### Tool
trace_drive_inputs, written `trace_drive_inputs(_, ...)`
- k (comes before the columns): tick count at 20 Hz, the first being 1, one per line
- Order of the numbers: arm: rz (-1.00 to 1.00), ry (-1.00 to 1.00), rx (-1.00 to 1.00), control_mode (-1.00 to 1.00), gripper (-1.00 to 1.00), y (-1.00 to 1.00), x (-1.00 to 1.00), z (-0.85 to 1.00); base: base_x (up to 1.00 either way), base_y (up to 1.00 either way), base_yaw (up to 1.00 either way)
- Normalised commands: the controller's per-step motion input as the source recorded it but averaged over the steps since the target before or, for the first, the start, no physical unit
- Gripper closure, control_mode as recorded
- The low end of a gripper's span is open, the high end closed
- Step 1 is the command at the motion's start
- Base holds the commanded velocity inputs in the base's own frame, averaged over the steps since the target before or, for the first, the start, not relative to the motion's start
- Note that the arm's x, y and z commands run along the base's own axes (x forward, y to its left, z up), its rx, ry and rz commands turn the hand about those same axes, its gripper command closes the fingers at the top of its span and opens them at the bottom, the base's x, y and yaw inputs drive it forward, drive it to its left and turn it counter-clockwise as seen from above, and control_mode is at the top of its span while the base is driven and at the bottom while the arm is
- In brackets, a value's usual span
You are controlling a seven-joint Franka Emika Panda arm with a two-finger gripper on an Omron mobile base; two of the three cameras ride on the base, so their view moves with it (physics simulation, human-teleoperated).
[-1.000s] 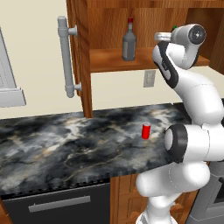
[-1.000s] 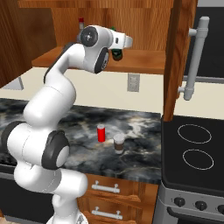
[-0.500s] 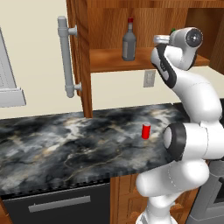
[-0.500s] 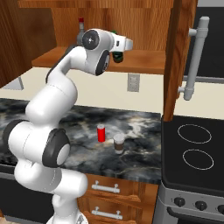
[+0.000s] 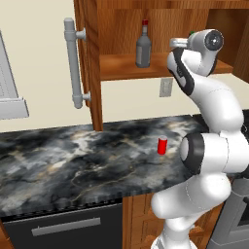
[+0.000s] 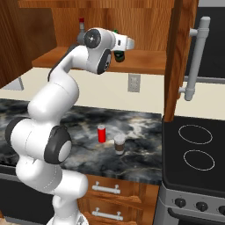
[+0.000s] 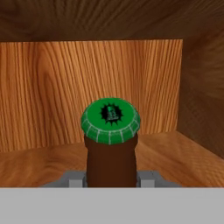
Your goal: Sort all alcoholic drinks to one cabinet, and non-alcoholic drinks to the other.
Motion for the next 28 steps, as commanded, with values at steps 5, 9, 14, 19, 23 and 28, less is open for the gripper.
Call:
trace_drive_inputs(5,0.0,0.0,0.0,-1.0,1.0,-0.01,0.06,-0.06,0.0,0.0,0.0)
trace_drive_inputs(9,0.0,0.0,0.0,-1.0,1.0,-0.03,0.03,-0.06,0.0,0.0,0.0)
trace_drive_inputs(14,0.0,0.0,0.0,-1.0,-1.0,-0.01,0.04,-0.07,0.0,0.0,0.0)
trace_drive_inputs(19,0.0,0.0,0.0,-1.0,-1.0,-0.01,0.13,-0.01,0.0,0.0,0.0)
trace_drive_inputs(23,0.0,0.0,0.0,-1.0,-1.0,0.0,0.2,0.0,0.0,0.0,0.0)
trace_drive_inputs(28,0.0,0.0,0.01,-1.0,-1.0,0.0,0.22,0.0,0.0,0.0,0.0)
